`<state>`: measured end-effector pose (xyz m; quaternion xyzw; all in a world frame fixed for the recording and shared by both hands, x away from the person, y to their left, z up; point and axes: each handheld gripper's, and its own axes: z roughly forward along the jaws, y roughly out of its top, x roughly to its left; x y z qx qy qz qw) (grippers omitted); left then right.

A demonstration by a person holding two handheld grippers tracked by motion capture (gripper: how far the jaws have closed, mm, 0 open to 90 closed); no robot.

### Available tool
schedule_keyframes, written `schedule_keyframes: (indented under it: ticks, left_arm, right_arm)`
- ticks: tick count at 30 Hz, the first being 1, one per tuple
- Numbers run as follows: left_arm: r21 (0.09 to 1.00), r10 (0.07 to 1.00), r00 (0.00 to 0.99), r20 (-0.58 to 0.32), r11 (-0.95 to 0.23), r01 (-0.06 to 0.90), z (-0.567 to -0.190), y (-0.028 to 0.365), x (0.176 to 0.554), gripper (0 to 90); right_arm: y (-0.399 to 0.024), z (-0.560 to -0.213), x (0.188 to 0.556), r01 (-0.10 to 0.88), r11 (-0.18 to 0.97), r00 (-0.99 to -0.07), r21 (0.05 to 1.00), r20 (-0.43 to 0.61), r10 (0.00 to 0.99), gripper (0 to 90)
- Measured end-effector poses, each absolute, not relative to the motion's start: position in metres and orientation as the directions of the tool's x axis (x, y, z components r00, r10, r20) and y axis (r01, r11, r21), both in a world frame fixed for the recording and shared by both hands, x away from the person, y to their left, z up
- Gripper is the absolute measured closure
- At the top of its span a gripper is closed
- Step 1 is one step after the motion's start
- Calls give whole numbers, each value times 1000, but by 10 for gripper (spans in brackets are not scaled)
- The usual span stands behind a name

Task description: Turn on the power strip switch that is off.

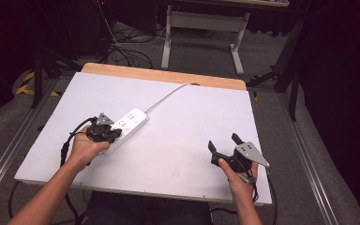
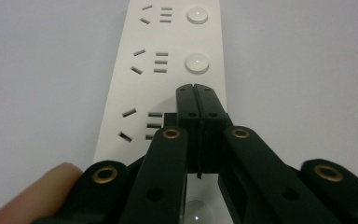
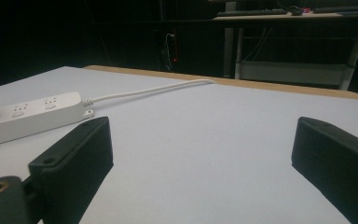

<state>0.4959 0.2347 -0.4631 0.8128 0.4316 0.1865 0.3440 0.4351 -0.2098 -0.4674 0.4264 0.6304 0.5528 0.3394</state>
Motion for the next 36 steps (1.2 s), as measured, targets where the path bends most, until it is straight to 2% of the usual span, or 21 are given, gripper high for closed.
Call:
schedule_keyframes:
  ticks: [22, 28, 36]
  left_arm:
    - [747, 842, 539, 2, -359, 559, -465, 235, 495, 900]
    - [766, 852, 524, -26, -320, 558, -465, 239, 495, 900]
    - [830, 869, 493, -49, -240, 504, -454, 247, 491, 900]
  right_arm:
    - [-210, -467, 436, 161, 27, -408, 987, 42, 912, 59]
    - [-210, -467, 437, 160, 24, -407, 987, 44, 912, 59]
    - [-211, -467, 437, 159, 21, -403, 987, 45, 914, 59]
